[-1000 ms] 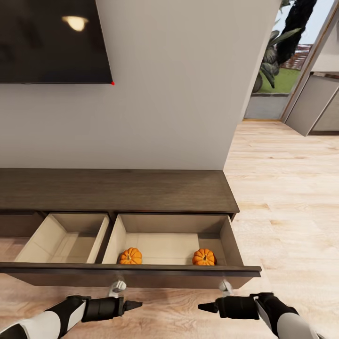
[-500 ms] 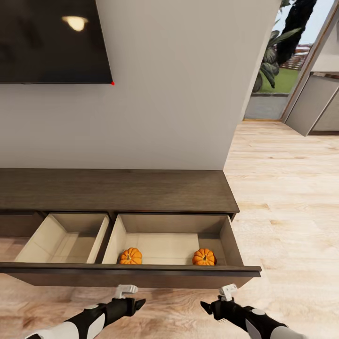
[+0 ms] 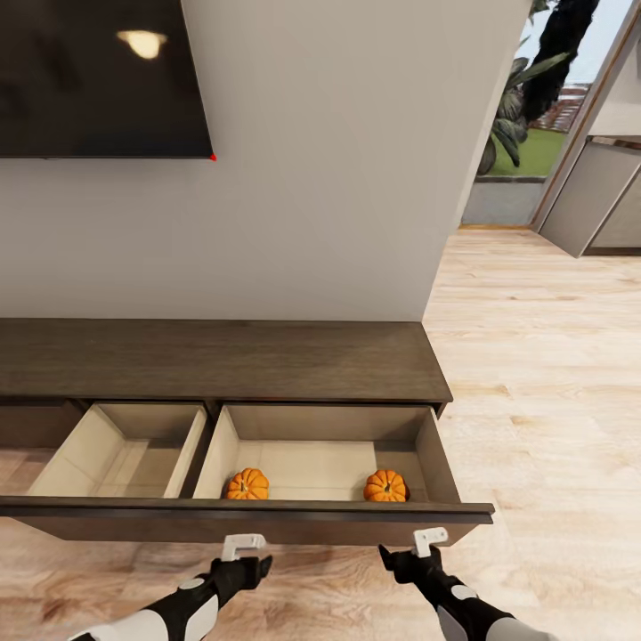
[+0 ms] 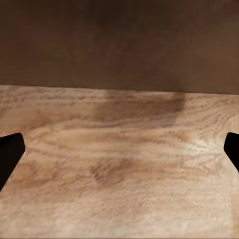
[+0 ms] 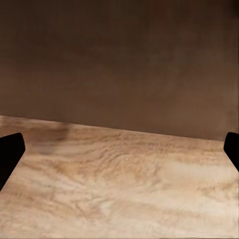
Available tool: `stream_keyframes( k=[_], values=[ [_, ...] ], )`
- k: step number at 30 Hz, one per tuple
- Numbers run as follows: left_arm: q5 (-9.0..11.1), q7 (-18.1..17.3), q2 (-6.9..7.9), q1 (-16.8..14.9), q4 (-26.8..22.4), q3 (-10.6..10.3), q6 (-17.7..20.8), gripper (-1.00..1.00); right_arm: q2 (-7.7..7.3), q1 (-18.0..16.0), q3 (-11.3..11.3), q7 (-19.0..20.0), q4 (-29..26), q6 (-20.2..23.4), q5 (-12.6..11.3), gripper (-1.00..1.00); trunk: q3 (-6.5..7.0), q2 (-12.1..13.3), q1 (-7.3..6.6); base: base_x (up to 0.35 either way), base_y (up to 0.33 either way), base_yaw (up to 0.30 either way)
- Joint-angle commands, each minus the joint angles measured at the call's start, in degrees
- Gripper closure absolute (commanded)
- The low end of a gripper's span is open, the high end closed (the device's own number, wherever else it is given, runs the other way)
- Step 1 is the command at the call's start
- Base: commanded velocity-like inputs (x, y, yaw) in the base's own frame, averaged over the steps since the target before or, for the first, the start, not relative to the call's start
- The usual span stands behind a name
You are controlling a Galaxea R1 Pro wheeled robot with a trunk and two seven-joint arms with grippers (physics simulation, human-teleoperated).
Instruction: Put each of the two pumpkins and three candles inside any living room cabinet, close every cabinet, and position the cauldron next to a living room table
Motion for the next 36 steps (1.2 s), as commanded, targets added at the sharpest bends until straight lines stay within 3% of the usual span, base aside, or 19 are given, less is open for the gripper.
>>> stream_keyframes(
  k=[1,7,23,31,36],
  values=[
    [0.0,0.2,-0.04,0.0,0.1,0.0,-0.3,-1.0,0.25,0.0,0.0,-1.2,0.0,-0.1,0.0,-1.0,0.0,0.0,0.0,0.0,0.0,0.0],
    [0.1,0.6,-0.11,0.1,0.0,0.0,-0.7,-1.0,0.77,0.0,0.0,-3.1,0.0,-0.1,-0.1,-1.0,0.0,0.0,0.0,0.0,0.0,0.0],
    [-0.5,0.5,-0.03,0.1,-0.4,0.0,-0.7,-1.0,0.81,0.0,0.0,-3.9,0.0,-0.5,0.0,-1.0,0.42,0.0,0.0,0.0,0.0,-0.054],
    [-0.5,0.5,-0.06,0.1,-0.4,0.0,-0.7,-1.0,1.65,0.0,0.0,-3.9,0.0,-0.5,0.0,-1.0,0.44,0.0,0.0,0.001,0.0,-0.005],
    [-0.5,0.5,-0.1,0.1,-0.4,0.0,-0.7,-1.0,1.68,0.0,0.0,-3.9,0.0,-0.5,0.1,-1.0,0.44,0.0,0.0,0.218,0.0,0.0]
  ],
)
